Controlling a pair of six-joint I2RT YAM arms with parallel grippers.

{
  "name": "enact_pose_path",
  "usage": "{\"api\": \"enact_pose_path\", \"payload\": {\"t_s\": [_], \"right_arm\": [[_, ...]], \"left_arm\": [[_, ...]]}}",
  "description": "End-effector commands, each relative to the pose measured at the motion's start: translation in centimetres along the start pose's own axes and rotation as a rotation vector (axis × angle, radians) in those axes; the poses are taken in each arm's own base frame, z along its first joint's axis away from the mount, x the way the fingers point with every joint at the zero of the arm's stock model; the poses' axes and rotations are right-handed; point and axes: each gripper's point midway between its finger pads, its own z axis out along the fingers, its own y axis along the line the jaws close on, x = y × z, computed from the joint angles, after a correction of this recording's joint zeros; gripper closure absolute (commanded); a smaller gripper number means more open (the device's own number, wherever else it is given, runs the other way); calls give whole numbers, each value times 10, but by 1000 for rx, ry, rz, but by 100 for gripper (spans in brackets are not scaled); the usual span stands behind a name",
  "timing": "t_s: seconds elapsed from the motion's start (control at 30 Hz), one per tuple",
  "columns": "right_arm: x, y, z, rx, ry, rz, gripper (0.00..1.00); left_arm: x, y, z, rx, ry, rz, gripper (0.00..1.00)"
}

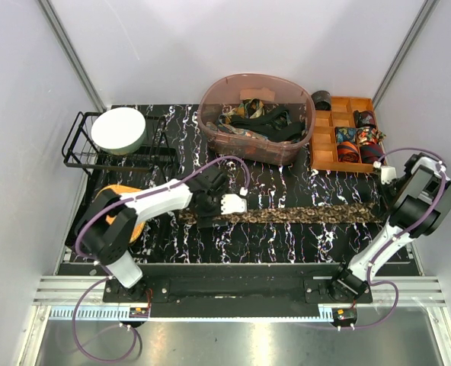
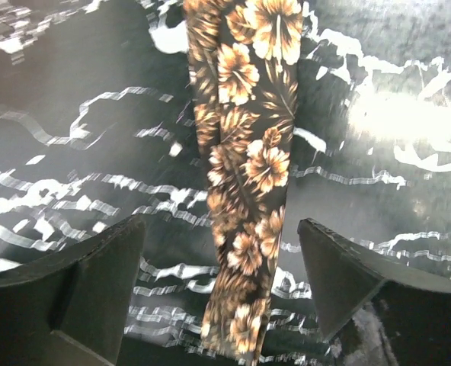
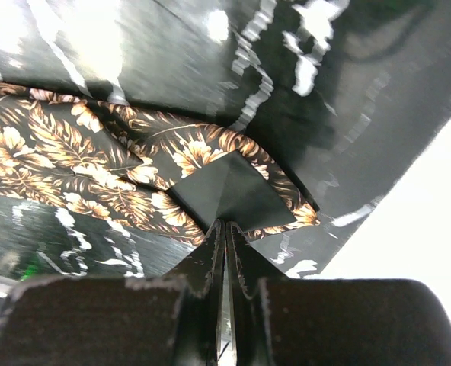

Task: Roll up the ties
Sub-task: Flatten out the tie at the center of the board.

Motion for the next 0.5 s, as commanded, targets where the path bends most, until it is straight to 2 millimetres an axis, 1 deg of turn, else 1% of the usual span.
{"api": "enact_pose_path", "payload": {"t_s": [0.0,0.07,0.1,0.13,0.17,0.2,0.23,0.27,0.3,0.33,0.37,0.4,0.43,0.47], "right_arm": [[5,-54,9,153,6,-59,92],[5,-57,6,150,8,-75,92],[-1,-54,1,124,-19,-97,90],[-4,-49,-8,111,-42,-120,83],[-3,-38,-18,66,-43,-162,76],[-10,-25,-24,16,-87,-198,67],[-13,-20,-39,17,-115,-231,48],[-16,-11,-47,-14,-142,-276,43],[-20,-8,-55,-14,-165,-296,39],[-24,-6,-62,-14,-185,-309,37],[-34,-1,-72,-30,-212,-317,36],[-39,1,-74,-42,-215,-305,36],[-43,4,-69,-77,-205,-282,37],[-51,10,-75,-105,-205,-244,39]], "left_arm": [[-27,10,3,17,-82,-5,19],[-30,9,5,28,-90,-1,21],[-30,9,5,31,-90,1,22],[-31,9,6,30,-86,3,22],[-30,9,8,33,-83,4,22],[-30,9,8,35,-82,2,22],[-32,8,9,41,-88,1,22],[-32,6,10,46,-88,-3,22],[-32,4,11,51,-87,-1,22],[-33,2,11,53,-86,-2,22],[-34,1,12,52,-89,0,23],[-35,-1,13,49,-86,4,23],[-37,-2,14,50,-87,-2,23],[-39,-3,14,48,-91,0,23]]}}
